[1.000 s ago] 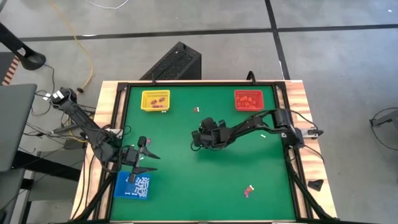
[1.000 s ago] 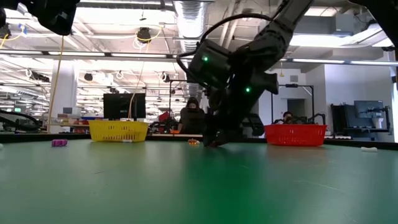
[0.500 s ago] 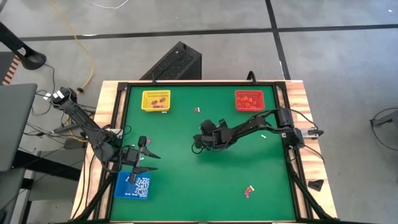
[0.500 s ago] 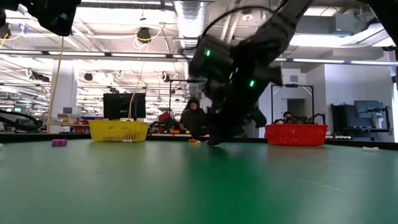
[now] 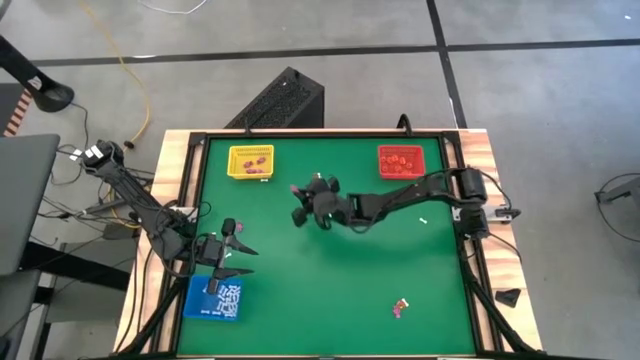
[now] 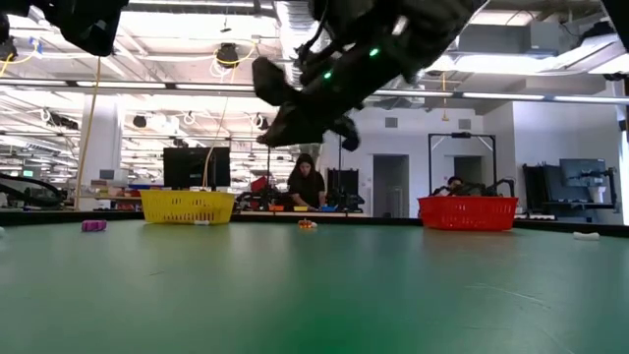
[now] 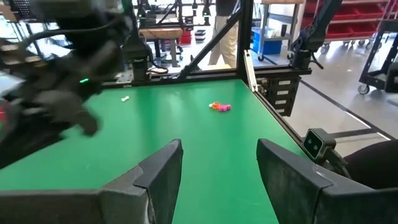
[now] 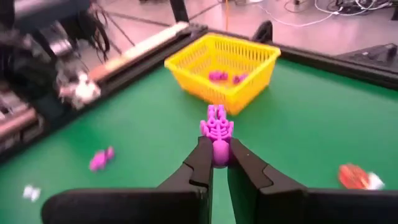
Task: Sort Halloween decoration
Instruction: Put the pink skeleton toy into the yellow bin
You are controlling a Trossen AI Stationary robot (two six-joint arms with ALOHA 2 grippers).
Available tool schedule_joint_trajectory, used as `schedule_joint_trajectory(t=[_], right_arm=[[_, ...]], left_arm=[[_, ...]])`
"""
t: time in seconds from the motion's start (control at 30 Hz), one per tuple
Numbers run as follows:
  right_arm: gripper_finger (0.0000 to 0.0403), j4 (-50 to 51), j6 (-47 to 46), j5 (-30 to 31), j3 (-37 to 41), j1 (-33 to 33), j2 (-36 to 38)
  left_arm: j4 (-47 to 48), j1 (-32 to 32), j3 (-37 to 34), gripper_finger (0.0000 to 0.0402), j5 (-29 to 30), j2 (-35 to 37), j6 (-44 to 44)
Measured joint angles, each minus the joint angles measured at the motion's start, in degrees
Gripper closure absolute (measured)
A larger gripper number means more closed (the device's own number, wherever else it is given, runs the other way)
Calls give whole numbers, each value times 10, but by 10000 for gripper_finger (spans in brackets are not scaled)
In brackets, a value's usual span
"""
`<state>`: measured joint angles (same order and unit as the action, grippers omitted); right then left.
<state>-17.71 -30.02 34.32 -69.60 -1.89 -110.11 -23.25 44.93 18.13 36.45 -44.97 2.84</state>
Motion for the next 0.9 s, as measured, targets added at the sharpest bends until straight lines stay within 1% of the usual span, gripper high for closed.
schedule_joint_trajectory(t=[0.07,0.23,0.37,0.47,0.63,0.73,0.83,0.9], right_arm=[[348,-18,1,-20,-23,18,-22],[348,3,18,-92,-119,66,-93],[348,23,18,-135,-227,101,-155],[342,60,16,-165,-313,122,-203],[331,103,16,-229,-438,143,-281],[321,130,16,-276,-490,149,-313],[305,144,19,-284,-515,152,-330],[290,145,20,-284,-518,155,-334]], left_arm=[[-4,0,0,205,0,0,0],[-4,0,0,205,0,0,-2],[-3,0,0,205,3,0,-4],[-3,0,0,205,2,0,-6],[-1,0,0,205,0,0,-4],[-1,0,0,205,-1,0,-4],[2,0,0,205,-1,0,-3],[5,0,0,205,-1,0,-1]])
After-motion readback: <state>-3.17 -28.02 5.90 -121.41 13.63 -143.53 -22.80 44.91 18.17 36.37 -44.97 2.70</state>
